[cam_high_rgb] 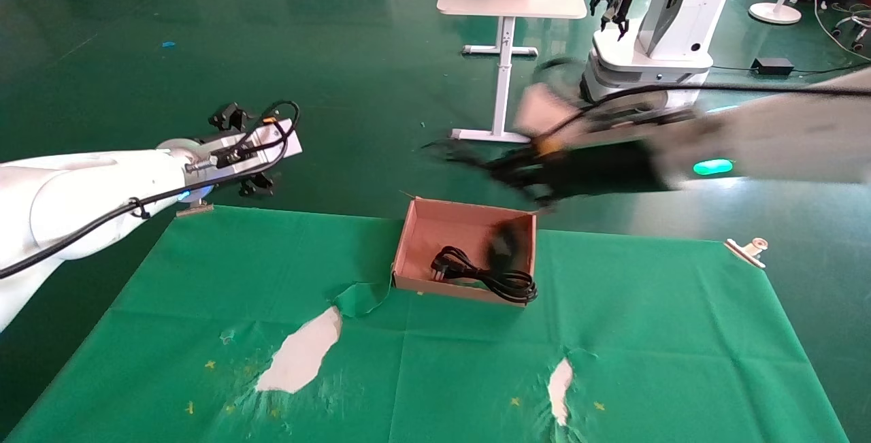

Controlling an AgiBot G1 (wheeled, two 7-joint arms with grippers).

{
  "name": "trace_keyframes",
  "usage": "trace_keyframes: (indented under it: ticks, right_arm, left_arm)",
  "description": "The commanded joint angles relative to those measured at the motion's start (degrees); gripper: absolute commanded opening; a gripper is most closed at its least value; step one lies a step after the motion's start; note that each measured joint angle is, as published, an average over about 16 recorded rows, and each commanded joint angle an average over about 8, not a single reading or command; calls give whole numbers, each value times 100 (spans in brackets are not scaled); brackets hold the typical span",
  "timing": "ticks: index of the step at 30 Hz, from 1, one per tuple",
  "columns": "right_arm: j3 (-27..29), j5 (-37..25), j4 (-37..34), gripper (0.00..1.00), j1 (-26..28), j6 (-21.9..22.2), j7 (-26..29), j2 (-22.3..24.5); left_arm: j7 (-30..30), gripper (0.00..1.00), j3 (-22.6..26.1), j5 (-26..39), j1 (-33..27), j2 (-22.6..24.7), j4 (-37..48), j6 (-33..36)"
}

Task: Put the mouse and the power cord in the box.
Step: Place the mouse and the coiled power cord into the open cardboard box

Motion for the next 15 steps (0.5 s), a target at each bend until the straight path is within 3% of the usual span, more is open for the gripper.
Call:
trace_keyframes:
  ticks: [1, 6, 11, 12, 15]
  right_arm:
    - [-71, -5, -309, 0, -18, 131, -191, -386]
    - [-369, -302, -1358, 0, 8, 674, -803, -1113]
    - [-679, -323, -1939, 2, -76, 1102, -1143, -1320]
    - [-735, -311, -1995, 10, -98, 1168, -1171, -1326]
    - [-882, -283, -2155, 47, -153, 1377, -1194, -1353]
  left_arm:
    - [-134, 100, 24, 58, -33, -92, -88, 125]
    - [-536, 100, 96, 348, -41, -250, -435, 209]
    - [-971, 100, 154, 687, -45, -387, -759, 291]
    - [-1046, 100, 162, 747, -45, -408, -812, 306]
    - [-1241, 100, 180, 907, -50, -467, -941, 347]
